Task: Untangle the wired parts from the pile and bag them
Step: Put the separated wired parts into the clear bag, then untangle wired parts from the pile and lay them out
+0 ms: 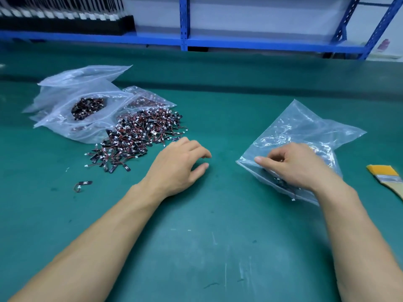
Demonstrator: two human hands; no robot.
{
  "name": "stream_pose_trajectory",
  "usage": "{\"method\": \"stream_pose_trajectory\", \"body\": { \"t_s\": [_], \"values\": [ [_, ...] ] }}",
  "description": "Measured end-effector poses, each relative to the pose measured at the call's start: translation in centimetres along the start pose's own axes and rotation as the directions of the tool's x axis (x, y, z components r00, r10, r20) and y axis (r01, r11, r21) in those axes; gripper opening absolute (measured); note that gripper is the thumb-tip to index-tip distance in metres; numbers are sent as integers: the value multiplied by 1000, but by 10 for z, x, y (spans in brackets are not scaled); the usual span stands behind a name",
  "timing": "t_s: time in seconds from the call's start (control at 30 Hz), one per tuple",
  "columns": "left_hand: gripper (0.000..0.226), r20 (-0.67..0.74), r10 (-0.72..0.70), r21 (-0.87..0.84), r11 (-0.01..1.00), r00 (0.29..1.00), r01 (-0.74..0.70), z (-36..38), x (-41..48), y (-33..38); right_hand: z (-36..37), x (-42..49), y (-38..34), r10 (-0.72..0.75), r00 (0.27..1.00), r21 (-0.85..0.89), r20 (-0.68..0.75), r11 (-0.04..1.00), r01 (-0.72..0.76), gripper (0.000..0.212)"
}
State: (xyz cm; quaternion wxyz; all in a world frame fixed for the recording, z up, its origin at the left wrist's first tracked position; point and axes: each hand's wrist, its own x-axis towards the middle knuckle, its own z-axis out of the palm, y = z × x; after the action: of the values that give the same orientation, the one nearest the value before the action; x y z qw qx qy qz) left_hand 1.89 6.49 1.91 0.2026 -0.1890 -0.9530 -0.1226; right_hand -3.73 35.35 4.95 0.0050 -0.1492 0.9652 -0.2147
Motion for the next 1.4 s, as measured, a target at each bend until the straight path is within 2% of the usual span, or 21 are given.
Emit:
{"method": "stream_pose_trajectory", "body": {
  "t_s": [0.07,0.13,0.23,0.33,0.43,0.53,0.73,0.83,0.93,1.03,1.1,1.17,1.23,1.3,1.4],
  "values": [
    [29,5,-115,46,992,993,114,-4,-6,-19,-5,-1,1,90,996,-102,-12,991,-91,48],
    [41,-3,-256,90,963,967,255,-4,-8,-34,-6,-1,-1,187,981,-169,-43,967,-192,52],
    [58,28,-376,173,914,926,366,1,-5,-42,0,0,-6,226,964,-203,-143,946,-252,46],
    [70,104,-390,253,900,915,355,11,0,-38,11,0,-19,87,974,-161,-209,979,-122,29],
    [77,193,-418,277,891,888,360,13,0,-36,26,1,-30,-58,993,-136,-104,990,44,42],
    [74,210,-375,242,915,903,323,8,-1,-34,35,3,-31,-49,999,-174,-11,984,46,49],
    [61,290,-121,17,992,949,121,1,-7,-16,27,6,-18,131,989,-182,-74,973,-142,43],
    [48,261,24,-139,990,965,12,-1,-12,-4,22,6,-10,212,973,-169,-91,960,-225,38],
    [36,223,127,-322,945,966,-50,-2,-14,5,18,5,-8,263,957,-216,-125,934,-285,33],
    [30,75,103,-436,898,992,-60,-4,-13,5,19,2,-15,251,948,-269,-197,916,-298,28],
    [31,21,15,-409,912,1000,-6,-4,-11,-1,22,2,-23,191,947,-242,-257,937,-254,26],
    [39,59,-47,-349,935,997,65,-3,-11,-8,27,2,-28,43,965,-170,-258,981,-89,25],
    [48,148,-41,-316,945,988,86,0,-10,-12,34,1,-35,-193,967,-56,-166,981,186,24],
    [55,229,-17,-304,949,973,88,2,-9,-14,44,-2,-42,-393,918,38,-61,918,396,28],
    [51,271,-1,-261,962,963,75,3,-9,-15,55,-3,-48,-494,869,77,30,868,490,35]
  ]
}}
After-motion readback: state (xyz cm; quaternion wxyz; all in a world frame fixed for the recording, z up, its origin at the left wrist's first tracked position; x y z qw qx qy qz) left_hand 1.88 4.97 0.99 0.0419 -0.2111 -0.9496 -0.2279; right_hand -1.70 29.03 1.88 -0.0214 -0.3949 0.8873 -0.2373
